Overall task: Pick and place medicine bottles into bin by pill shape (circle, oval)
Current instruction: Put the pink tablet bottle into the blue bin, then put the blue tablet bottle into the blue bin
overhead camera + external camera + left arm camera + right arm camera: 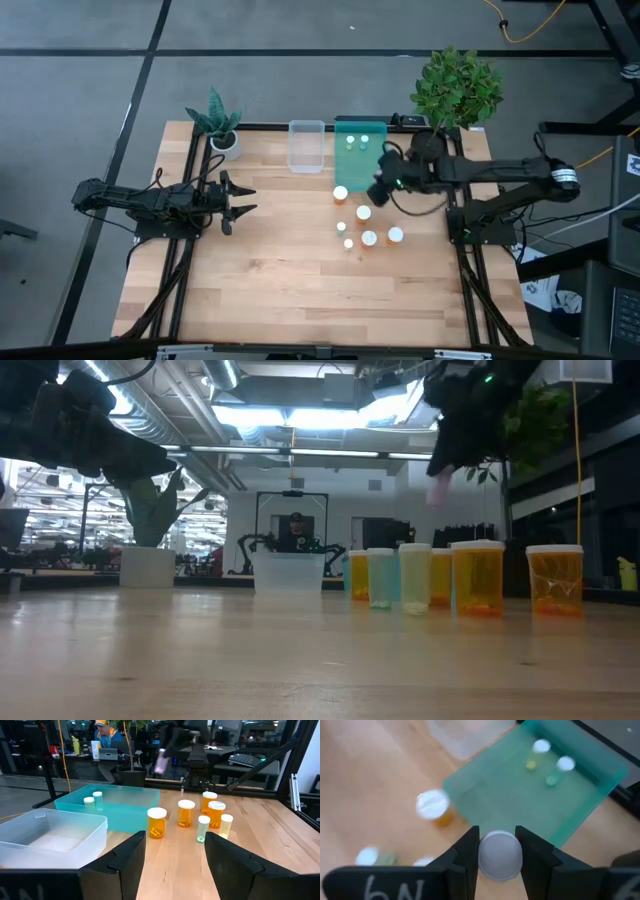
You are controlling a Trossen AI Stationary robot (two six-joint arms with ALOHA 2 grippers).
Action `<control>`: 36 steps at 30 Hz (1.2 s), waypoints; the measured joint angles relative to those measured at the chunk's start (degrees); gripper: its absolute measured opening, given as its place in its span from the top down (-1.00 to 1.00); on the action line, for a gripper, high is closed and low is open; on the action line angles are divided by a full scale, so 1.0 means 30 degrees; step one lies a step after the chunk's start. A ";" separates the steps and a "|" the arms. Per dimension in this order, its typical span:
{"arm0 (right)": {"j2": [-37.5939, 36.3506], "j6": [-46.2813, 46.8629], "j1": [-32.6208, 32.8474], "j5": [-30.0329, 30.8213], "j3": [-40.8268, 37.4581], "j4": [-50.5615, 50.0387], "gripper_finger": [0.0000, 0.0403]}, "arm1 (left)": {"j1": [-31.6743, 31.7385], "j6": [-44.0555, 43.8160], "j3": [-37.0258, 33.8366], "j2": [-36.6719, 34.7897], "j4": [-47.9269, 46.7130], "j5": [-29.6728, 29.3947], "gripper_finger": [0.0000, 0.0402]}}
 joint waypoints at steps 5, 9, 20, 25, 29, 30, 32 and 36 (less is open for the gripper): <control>0.2216 -0.1461 -0.3135 -0.1151 0.0013 0.0802 0.46 | 0.0000 0.0000 0.0000 0.0000 0.0000 0.0000 0.03; 0.4256 -0.2399 -0.5695 -0.2261 0.0005 0.1794 0.46 | 0.0001 0.0000 0.0000 0.0000 0.0007 -0.0001 0.03; 0.7916 -0.3752 -0.8981 -0.4547 0.0005 0.5662 0.46 | 0.0000 0.0000 0.0000 0.0000 0.0007 0.0005 0.03; 0.8515 -0.3761 -0.9030 -0.4276 0.0005 0.5817 0.37 | 0.0000 0.0000 0.0000 0.0003 0.0007 0.0005 0.03; 0.8475 -0.3787 -0.9038 -0.4188 0.0005 0.5893 0.07 | 0.0000 0.0000 0.0000 0.0003 0.0004 0.0005 0.03; 0.8414 -0.3800 -0.9038 -0.4179 0.0005 0.5898 0.00 | 0.0002 0.0000 0.0000 0.0002 0.0005 0.0005 0.03; 0.8222 -0.3785 -0.9038 -0.4158 0.0005 0.5917 -0.12 | 0.0002 0.0000 0.0000 0.0001 0.0004 0.0005 0.03; 0.7699 -0.3772 -0.9038 -0.4141 0.0074 0.5830 -0.26 | 0.0000 0.0000 0.0000 0.0000 0.0000 0.0005 0.03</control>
